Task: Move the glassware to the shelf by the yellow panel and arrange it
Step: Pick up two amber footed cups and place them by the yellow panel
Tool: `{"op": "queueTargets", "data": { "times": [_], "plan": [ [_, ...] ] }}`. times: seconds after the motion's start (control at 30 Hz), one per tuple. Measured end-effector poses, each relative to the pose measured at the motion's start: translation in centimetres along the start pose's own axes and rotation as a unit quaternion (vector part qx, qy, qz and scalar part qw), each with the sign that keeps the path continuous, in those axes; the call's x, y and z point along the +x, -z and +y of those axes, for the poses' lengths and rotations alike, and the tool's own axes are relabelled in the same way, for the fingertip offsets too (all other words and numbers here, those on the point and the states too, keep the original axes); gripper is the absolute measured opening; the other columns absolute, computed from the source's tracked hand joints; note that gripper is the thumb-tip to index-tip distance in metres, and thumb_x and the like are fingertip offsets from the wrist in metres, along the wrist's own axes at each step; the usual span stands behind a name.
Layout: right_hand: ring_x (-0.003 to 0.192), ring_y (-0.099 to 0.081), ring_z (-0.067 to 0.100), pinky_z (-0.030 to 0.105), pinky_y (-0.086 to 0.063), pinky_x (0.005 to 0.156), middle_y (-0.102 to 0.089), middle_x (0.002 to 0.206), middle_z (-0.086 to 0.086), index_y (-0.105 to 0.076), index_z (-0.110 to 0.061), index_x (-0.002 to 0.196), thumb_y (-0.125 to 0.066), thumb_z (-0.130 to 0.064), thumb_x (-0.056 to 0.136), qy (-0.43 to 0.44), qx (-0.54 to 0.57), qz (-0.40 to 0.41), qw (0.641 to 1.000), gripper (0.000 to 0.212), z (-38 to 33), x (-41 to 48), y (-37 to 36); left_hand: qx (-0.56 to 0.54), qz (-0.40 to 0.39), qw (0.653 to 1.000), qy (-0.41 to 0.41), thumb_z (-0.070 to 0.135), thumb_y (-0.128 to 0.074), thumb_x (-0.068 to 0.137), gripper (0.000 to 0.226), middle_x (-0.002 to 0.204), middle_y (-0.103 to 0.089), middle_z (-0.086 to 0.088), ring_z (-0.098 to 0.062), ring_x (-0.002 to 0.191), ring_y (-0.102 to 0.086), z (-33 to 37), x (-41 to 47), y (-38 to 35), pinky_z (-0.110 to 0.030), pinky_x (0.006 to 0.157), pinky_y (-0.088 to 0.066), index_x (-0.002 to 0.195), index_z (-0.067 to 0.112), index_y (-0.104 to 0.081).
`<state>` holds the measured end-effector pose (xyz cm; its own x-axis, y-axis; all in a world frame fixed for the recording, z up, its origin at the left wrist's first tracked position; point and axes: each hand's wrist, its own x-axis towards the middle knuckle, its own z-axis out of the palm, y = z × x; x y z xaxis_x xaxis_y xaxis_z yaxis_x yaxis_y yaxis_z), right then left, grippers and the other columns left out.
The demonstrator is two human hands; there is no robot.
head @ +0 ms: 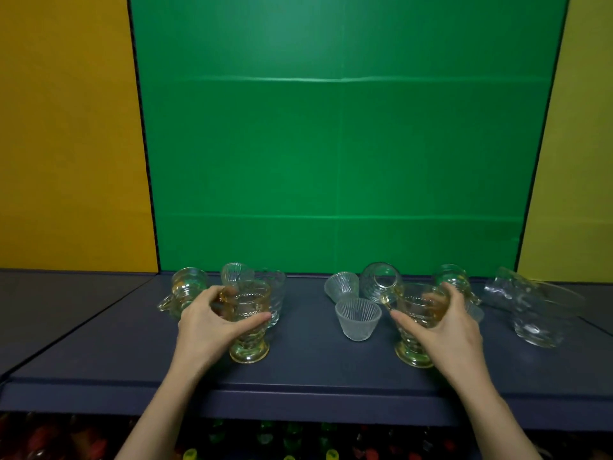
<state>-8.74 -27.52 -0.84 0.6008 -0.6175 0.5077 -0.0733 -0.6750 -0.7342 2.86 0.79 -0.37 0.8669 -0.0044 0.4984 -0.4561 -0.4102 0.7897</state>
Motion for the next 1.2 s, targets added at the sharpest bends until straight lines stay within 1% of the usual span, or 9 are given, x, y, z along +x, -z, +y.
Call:
{"op": "queueTargets", "data": {
  "times": [0.2, 0.43, 0.5, 0.67, 0.77, 0.9, 0.97, 1.1, 1.2],
  "plan": [
    [0.112, -0.055, 0.029, 0.039, -0.040, 0.096, -0.065, 0.114, 0.007, -0.048, -0.015, 0.123, -0.083, -0.043, 0.056, -0.044, 0.029, 0.004, 0.999, 0.081, -1.0, -0.1, 0.3, -0.027, 0.010, 0.999, -0.021, 0.041, -0.088, 0.042, 0.060, 0.089, -0.065, 0.002, -0.009, 0.079, -0.058, 0.2, -0.1, 0.1, -0.028, 0.071, -0.046, 0.091, 0.021, -0.061],
    [0.104, -0.058, 0.019, 0.033, -0.043, 0.093, -0.060, 0.096, -0.013, -0.051, -0.023, 0.118, -0.085, -0.041, 0.052, -0.020, 0.079, 0.059, 0.995, 0.077, -1.1, -2.4, 3.1, -0.076, -0.008, 0.991, -0.105, 0.042, -0.087, 0.040, 0.062, 0.092, -0.066, 0.003, -0.015, 0.085, -0.062, 3.4, -0.6, -0.7, -0.030, 0.078, -0.049, 0.092, 0.024, -0.061],
    [0.101, -0.060, 0.016, 0.029, -0.043, 0.091, -0.062, 0.098, -0.012, -0.052, -0.026, 0.115, -0.085, -0.042, 0.050, -0.017, 0.090, 0.069, 0.993, 0.075, -0.8, -2.9, 4.9, -0.085, -0.031, 0.987, -0.131, 0.043, -0.087, 0.038, 0.061, 0.088, -0.066, 0.006, -0.012, 0.082, -0.061, 4.8, -1.0, -1.9, -0.024, 0.075, -0.047, 0.090, 0.024, -0.061],
    [0.094, -0.061, 0.009, 0.021, -0.042, 0.083, -0.063, 0.092, -0.020, -0.051, -0.035, 0.104, -0.084, -0.042, 0.048, -0.014, 0.062, 0.125, 0.990, 0.066, 1.0, -4.3, 10.4, -0.144, -0.114, 0.970, -0.158, 0.054, -0.081, 0.031, 0.067, 0.085, -0.066, 0.010, -0.009, 0.080, -0.062, 9.2, -3.4, -6.7, -0.024, 0.073, -0.045, 0.088, 0.023, -0.063],
    [0.096, -0.062, 0.009, 0.026, -0.046, 0.088, -0.063, 0.092, -0.020, -0.052, -0.034, 0.105, -0.084, -0.045, 0.046, -0.026, 0.030, 0.154, 0.987, 0.068, 2.8, -4.9, 14.5, -0.175, -0.162, 0.956, -0.169, 0.060, -0.076, 0.029, 0.070, 0.087, -0.065, 0.012, -0.010, 0.082, -0.061, 12.2, -5.4, -10.3, -0.027, 0.076, -0.047, 0.088, 0.024, -0.063],
    [0.099, -0.062, 0.010, 0.033, -0.047, 0.093, -0.064, 0.094, -0.020, -0.052, -0.036, 0.104, -0.080, -0.052, 0.042, -0.044, -0.002, 0.193, 0.980, 0.070, 6.0, -5.7, 20.1, -0.197, -0.211, 0.939, -0.187, 0.050, -0.084, 0.034, 0.064, 0.088, -0.067, 0.005, -0.016, 0.082, -0.062, 16.2, -8.5, -15.6, -0.030, 0.077, -0.049, 0.088, 0.023, -0.063],
    [0.099, -0.062, 0.010, 0.032, -0.047, 0.092, -0.065, 0.094, -0.019, -0.052, -0.037, 0.102, -0.080, -0.053, 0.041, -0.054, -0.012, 0.207, 0.977, 0.070, 7.7, -6.0, 22.9, -0.210, -0.225, 0.932, -0.192, 0.043, -0.087, 0.036, 0.060, 0.087, -0.068, 0.004, -0.016, 0.081, -0.063, 18.1, -10.1, -18.3, -0.029, 0.077, -0.048, 0.087, 0.023, -0.063],
    [0.096, -0.063, 0.009, 0.022, -0.044, 0.085, -0.065, 0.093, -0.016, -0.053, -0.035, 0.102, -0.085, -0.043, 0.045, -0.062, -0.049, 0.226, 0.971, 0.066, 11.0, -6.0, 28.9, -0.245, -0.246, 0.916, -0.198, 0.050, -0.083, 0.033, 0.066, 0.088, -0.068, 0.002, -0.014, 0.079, -0.063, 22.3, -13.7, -23.6, -0.023, 0.071, -0.047, 0.089, 0.021, -0.064],
    [0.099, -0.062, 0.011, 0.028, -0.046, 0.088, -0.066, 0.097, -0.012, -0.056, -0.029, 0.107, -0.085, -0.041, 0.047, -0.064, -0.069, 0.226, 0.969, 0.068, 13.4, -5.8, 33.5, -0.257, -0.254, 0.911, -0.198, 0.046, -0.086, 0.036, 0.060, 0.088, -0.068, 0.004, -0.012, 0.079, -0.062, 25.4, -16.8, -27.5, -0.023, 0.071, -0.045, 0.087, 0.024, -0.063]
  ]
}}
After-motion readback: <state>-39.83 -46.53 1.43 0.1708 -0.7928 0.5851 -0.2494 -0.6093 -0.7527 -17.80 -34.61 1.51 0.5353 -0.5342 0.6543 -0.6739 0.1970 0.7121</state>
